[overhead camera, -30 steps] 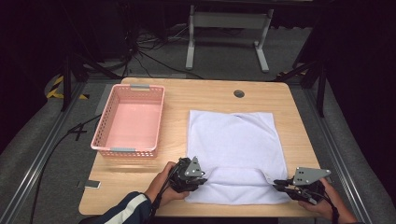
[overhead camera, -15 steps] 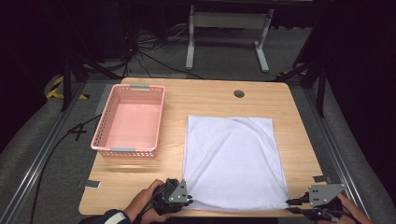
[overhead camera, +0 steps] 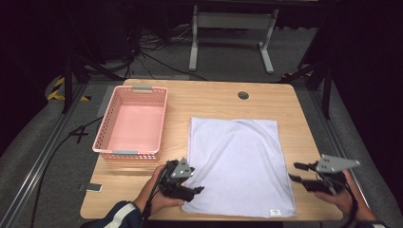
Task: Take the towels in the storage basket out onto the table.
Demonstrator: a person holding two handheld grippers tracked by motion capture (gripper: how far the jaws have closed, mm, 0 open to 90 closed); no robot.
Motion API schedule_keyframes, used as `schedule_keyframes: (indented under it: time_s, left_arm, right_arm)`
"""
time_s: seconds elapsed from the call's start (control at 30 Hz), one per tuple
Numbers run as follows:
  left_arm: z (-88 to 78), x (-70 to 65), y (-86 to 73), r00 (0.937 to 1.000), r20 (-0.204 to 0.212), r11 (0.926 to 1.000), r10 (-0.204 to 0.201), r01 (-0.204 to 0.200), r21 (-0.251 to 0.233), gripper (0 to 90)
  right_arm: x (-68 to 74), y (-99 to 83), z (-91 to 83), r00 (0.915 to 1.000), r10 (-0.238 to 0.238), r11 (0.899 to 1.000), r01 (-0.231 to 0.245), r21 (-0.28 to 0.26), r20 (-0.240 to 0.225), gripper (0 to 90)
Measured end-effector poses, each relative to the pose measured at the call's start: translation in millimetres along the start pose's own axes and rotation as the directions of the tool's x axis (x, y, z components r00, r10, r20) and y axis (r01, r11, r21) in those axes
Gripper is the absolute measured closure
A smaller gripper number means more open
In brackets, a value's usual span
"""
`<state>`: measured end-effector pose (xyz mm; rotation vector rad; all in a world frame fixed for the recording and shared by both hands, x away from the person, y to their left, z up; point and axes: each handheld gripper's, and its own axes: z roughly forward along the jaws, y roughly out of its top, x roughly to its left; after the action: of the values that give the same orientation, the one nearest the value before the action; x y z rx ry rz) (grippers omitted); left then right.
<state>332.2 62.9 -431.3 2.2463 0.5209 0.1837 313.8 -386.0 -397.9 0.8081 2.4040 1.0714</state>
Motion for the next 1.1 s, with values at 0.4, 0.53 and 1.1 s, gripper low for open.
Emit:
schedule_keyframes:
  time_s: [0.4,0.53,1.1]
  left_arm:
    - [65.4,65.0,32.0,0.9768,-0.156,0.9890,-0.147,0.148,-0.005,42.5]
    - [73.5,67.1,26.5,0.9797,-0.115,0.9850,-0.164,0.169,0.033,47.1]
    - [47.2,22.5,0.4,0.9968,0.006,0.9933,-0.080,0.079,0.084,49.0]
  right_arm:
    - [-111.1,47.8,106.7,0.9233,0.267,0.958,-0.285,0.027,0.276,48.7]
    - [-117.5,47.2,121.8,0.9176,0.255,0.953,-0.292,0.080,0.305,49.5]
    - [-118.6,4.8,101.8,0.8784,0.299,0.918,-0.372,0.138,0.373,55.3]
